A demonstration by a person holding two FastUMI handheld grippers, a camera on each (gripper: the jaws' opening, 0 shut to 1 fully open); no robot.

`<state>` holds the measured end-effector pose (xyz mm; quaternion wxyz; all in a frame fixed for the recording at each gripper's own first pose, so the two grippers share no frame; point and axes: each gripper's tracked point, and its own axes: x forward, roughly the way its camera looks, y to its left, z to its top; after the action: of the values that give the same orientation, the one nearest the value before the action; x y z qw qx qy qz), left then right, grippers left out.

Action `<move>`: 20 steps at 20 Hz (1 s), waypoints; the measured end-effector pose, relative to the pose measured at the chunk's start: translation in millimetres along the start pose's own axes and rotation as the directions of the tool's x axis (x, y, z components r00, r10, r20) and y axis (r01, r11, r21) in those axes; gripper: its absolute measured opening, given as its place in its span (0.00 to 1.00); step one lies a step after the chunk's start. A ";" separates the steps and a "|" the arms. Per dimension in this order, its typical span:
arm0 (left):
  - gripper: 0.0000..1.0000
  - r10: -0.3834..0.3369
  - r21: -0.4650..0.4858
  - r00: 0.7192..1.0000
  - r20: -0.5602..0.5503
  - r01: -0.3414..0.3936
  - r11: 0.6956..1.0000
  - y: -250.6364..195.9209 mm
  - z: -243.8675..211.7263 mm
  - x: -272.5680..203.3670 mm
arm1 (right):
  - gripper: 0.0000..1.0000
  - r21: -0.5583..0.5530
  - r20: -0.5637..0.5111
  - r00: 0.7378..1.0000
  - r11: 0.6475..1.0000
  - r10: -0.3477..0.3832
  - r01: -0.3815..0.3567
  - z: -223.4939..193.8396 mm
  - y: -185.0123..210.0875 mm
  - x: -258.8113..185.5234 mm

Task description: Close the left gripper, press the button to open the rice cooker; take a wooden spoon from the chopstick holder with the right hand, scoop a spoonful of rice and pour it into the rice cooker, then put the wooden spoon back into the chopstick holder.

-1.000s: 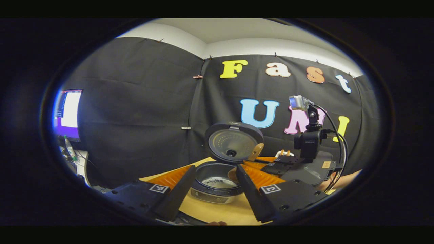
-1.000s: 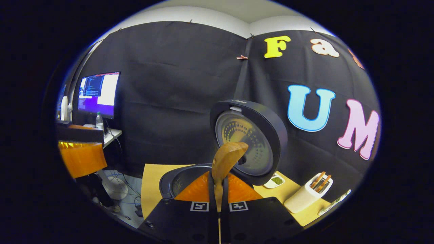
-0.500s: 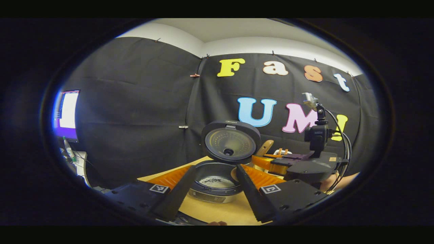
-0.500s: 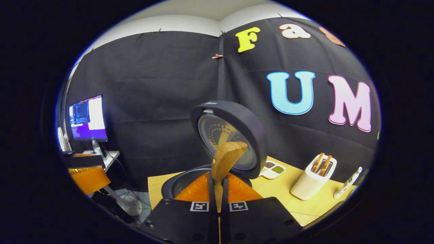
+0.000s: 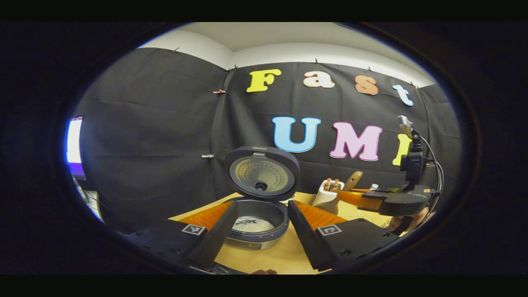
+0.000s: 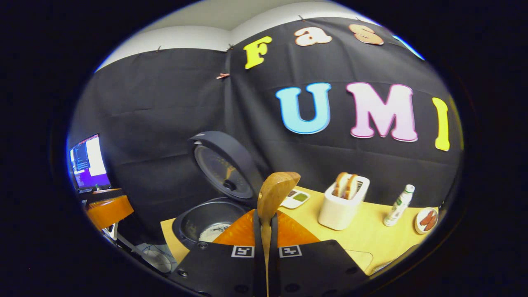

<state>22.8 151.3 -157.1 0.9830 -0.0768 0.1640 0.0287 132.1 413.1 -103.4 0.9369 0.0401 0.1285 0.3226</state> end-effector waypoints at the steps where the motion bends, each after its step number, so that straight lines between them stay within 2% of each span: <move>1: 0.83 -0.006 0.010 1.000 -0.005 0.006 1.000 -2.4 -0.7 2.5 | 0.07 0.013 0.002 0.999 0.999 -0.035 0.035 0.7 -17.5 -6.6; 6: 0.83 -0.026 0.030 0.999 -0.026 0.027 0.999 -12.8 -6.0 16.7 | 0.07 0.050 0.012 0.979 0.978 -0.205 0.205 -1.4 -105.6 -46.4; 12: 0.83 -0.061 0.047 0.998 -0.024 0.063 0.997 -43.8 -2.4 35.8 | 0.07 0.098 -0.008 0.916 0.911 -0.401 0.400 -16.5 -205.7 -100.9; 17: 0.83 -0.091 0.067 0.996 -0.019 0.092 0.993 -67.8 0.2 44.5 | 0.07 0.109 -0.039 0.862 0.856 -0.505 0.506 -33.3 -259.3 -135.1; 20: 0.83 -0.135 0.071 0.991 -0.022 0.136 0.988 -84.1 0.5 45.9 | 0.07 0.113 -0.064 0.835 0.828 -0.546 0.550 -47.2 -281.0 -150.3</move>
<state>73.2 69.8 -159.8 0.9834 -0.0524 0.1677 -0.0447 172.5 98.8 -161.0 0.9836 0.0560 0.1683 0.0321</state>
